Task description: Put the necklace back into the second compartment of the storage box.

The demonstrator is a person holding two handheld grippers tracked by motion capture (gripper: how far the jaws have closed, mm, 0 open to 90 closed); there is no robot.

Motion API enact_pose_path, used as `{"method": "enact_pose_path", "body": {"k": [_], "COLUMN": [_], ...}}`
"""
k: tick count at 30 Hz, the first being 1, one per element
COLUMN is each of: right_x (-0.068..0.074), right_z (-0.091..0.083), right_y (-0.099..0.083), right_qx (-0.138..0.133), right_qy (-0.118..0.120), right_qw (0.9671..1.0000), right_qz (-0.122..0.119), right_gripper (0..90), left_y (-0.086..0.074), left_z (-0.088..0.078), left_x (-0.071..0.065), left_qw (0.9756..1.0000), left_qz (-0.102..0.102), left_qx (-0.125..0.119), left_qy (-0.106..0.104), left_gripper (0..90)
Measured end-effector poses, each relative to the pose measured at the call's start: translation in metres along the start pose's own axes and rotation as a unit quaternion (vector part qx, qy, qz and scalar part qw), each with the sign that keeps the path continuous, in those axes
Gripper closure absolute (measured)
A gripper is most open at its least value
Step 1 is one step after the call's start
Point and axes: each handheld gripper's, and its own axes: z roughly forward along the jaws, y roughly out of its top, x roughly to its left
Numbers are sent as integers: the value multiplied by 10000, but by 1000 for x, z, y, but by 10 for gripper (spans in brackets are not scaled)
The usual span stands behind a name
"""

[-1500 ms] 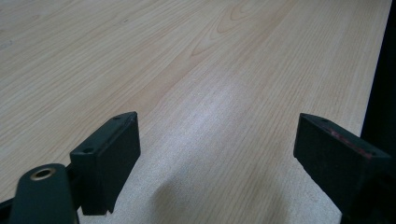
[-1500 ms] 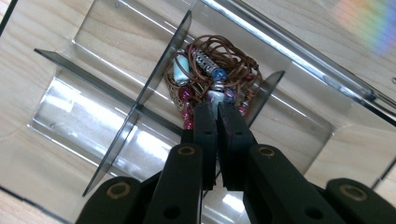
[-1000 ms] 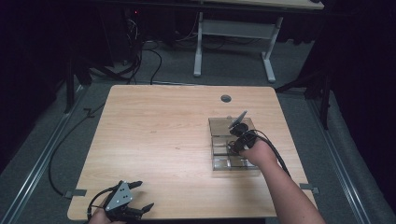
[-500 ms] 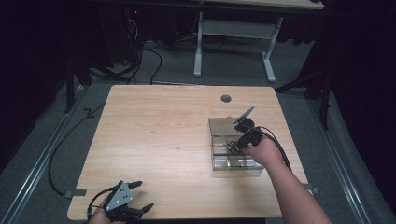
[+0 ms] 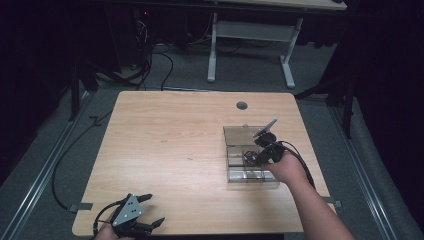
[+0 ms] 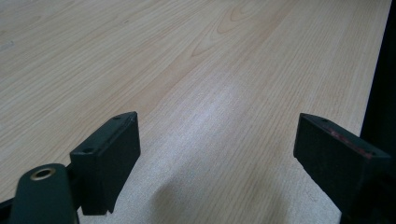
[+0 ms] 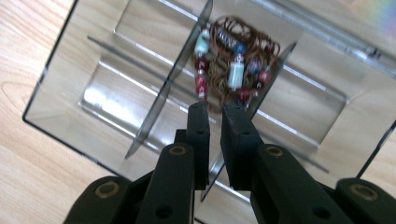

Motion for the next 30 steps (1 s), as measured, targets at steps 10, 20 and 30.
{"method": "enact_pose_path", "body": {"k": [10, 20, 30], "right_x": [4, 12, 24], "right_z": [-5, -14, -9], "right_y": [-23, -52, -84], "right_qx": [1, -93, -208], "right_qy": [44, 149, 241], "right_qw": [9999, 9997, 9993], "right_qz": [103, 173, 213], "right_gripper": [805, 800, 769], "left_y": [0, 0, 0], "left_z": [0, 0, 0], "left_x": [0, 0, 1], "left_qw": [10000, 10000, 10000], "left_qz": [-14, 3, -48], "left_qx": [-5, -3, -43], "left_qy": [0, 12, 0], "left_gripper": [151, 151, 151]}}
